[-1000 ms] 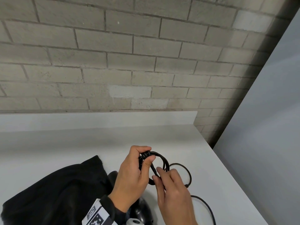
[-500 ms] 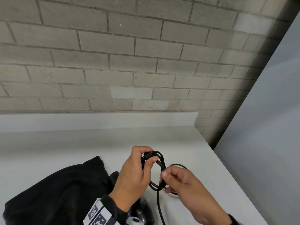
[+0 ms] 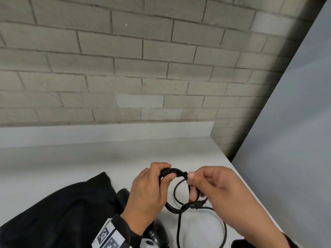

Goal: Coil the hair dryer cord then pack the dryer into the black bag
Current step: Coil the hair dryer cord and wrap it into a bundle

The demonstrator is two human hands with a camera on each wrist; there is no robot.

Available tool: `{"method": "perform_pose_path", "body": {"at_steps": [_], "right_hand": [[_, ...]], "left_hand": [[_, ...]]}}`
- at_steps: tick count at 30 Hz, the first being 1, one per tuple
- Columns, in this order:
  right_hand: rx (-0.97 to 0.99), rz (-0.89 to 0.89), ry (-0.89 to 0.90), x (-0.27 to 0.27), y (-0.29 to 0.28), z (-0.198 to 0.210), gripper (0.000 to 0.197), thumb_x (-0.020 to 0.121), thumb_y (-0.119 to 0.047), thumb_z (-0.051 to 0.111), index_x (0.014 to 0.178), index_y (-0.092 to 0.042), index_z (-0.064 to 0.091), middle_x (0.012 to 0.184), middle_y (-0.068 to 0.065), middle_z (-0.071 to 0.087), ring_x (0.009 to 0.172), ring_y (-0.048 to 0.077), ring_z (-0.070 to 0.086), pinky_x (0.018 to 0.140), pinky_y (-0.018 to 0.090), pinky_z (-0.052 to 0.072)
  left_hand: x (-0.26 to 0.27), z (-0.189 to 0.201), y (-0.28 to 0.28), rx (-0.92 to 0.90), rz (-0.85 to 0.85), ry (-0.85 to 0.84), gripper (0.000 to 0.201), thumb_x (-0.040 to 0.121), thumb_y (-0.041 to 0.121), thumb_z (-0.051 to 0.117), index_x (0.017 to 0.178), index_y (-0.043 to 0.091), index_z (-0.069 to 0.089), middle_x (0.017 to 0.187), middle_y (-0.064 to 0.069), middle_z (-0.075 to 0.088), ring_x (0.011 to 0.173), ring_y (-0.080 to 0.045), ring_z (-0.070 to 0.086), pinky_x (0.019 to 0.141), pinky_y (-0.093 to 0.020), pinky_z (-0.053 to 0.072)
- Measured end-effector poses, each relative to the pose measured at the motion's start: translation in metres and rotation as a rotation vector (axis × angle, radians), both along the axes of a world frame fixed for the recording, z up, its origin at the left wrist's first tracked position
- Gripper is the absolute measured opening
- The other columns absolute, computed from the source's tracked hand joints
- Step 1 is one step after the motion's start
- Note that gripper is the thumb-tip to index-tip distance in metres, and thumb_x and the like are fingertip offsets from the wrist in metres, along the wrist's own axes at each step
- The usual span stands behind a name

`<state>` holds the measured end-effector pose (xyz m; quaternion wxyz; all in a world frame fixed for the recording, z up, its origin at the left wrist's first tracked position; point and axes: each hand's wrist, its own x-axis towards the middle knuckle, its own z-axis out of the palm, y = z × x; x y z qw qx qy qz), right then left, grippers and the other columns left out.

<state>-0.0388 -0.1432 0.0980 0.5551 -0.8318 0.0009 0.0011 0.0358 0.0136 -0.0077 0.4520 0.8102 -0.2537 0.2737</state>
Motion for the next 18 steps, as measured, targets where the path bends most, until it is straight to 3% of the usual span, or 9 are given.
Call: {"method": "perform_pose_path", "body": {"at_steps": [2, 4, 6, 8, 11, 13, 16, 18], "right_hand": [[0.297, 0.016, 0.045, 0.004, -0.003, -0.002, 0.037, 0.088, -0.041, 0.061, 0.08, -0.008, 0.073, 0.07, 0.009, 0.07, 0.065, 0.02, 0.058, 0.071, 0.035, 0.047], [0.54, 0.087, 0.063, 0.006, -0.007, -0.012, 0.037, 0.09, -0.037, 0.065, 0.093, -0.002, 0.075, 0.085, 0.017, 0.072, 0.078, 0.023, 0.065, 0.076, 0.032, 0.053], [0.578, 0.164, 0.027, 0.004, -0.007, -0.026, 0.036, 0.079, -0.029, 0.074, 0.104, -0.003, 0.073, 0.098, 0.019, 0.074, 0.09, 0.024, 0.068, 0.081, 0.027, 0.054], [0.51, 0.158, -0.03, 0.002, -0.005, -0.046, 0.041, 0.069, -0.018, 0.079, 0.109, -0.011, 0.073, 0.104, 0.015, 0.074, 0.096, 0.022, 0.07, 0.083, 0.025, 0.053], [0.356, 0.117, -0.17, 0.0, 0.002, -0.079, 0.055, 0.073, -0.003, 0.076, 0.12, -0.029, 0.067, 0.122, 0.004, 0.068, 0.108, 0.022, 0.065, 0.09, 0.028, 0.052], [0.236, 0.076, -0.258, 0.0, 0.008, -0.101, 0.062, 0.077, -0.003, 0.072, 0.125, -0.04, 0.061, 0.126, -0.003, 0.064, 0.111, 0.021, 0.063, 0.093, 0.027, 0.051], [-0.055, 0.011, -0.496, 0.005, 0.017, -0.122, 0.053, 0.085, -0.007, 0.069, 0.125, -0.04, 0.061, 0.119, -0.014, 0.065, 0.107, 0.012, 0.065, 0.09, 0.018, 0.051], [-0.176, -0.043, -0.614, 0.009, 0.019, -0.127, 0.043, 0.085, -0.004, 0.068, 0.115, -0.034, 0.066, 0.109, -0.018, 0.068, 0.1, 0.004, 0.067, 0.085, 0.014, 0.05]], "left_hand": [[-0.002, 0.001, 0.001, -0.033, -0.015, 0.039, 0.036, 0.098, 0.061, 0.032, 0.111, 0.031, 0.046, 0.082, 0.019, 0.065, 0.073, -0.006, 0.061, 0.064, -0.017, 0.048], [0.001, -0.001, 0.004, -0.066, 0.001, 0.095, 0.029, 0.097, 0.059, 0.036, 0.11, 0.035, 0.045, 0.079, 0.027, 0.06, 0.074, 0.001, 0.059, 0.064, -0.008, 0.045], [0.004, -0.004, 0.007, -0.104, 0.027, 0.136, 0.029, 0.096, 0.058, 0.036, 0.11, 0.035, 0.047, 0.072, 0.027, 0.058, 0.068, 0.004, 0.059, 0.06, -0.004, 0.042], [0.004, -0.005, 0.008, -0.123, 0.032, 0.157, 0.033, 0.091, 0.059, 0.037, 0.11, 0.035, 0.049, 0.065, 0.022, 0.057, 0.065, -0.001, 0.061, 0.058, -0.006, 0.043], [0.003, -0.003, 0.007, -0.116, 0.018, 0.177, 0.029, 0.089, 0.058, 0.037, 0.111, 0.039, 0.043, 0.057, 0.015, 0.057, 0.061, -0.003, 0.063, 0.058, -0.009, 0.044], [0.004, -0.002, 0.006, -0.108, 0.01, 0.193, 0.03, 0.089, 0.058, 0.037, 0.111, 0.039, 0.043, 0.057, 0.014, 0.058, 0.06, -0.002, 0.064, 0.058, -0.01, 0.045], [0.005, -0.003, 0.006, -0.1, 0.009, 0.207, 0.033, 0.088, 0.058, 0.038, 0.112, 0.037, 0.045, 0.057, 0.015, 0.058, 0.062, -0.003, 0.064, 0.059, -0.009, 0.045], [0.006, -0.003, 0.005, -0.095, 0.014, 0.209, 0.035, 0.088, 0.059, 0.038, 0.113, 0.035, 0.046, 0.059, 0.014, 0.06, 0.063, -0.004, 0.065, 0.061, -0.009, 0.046]]}}
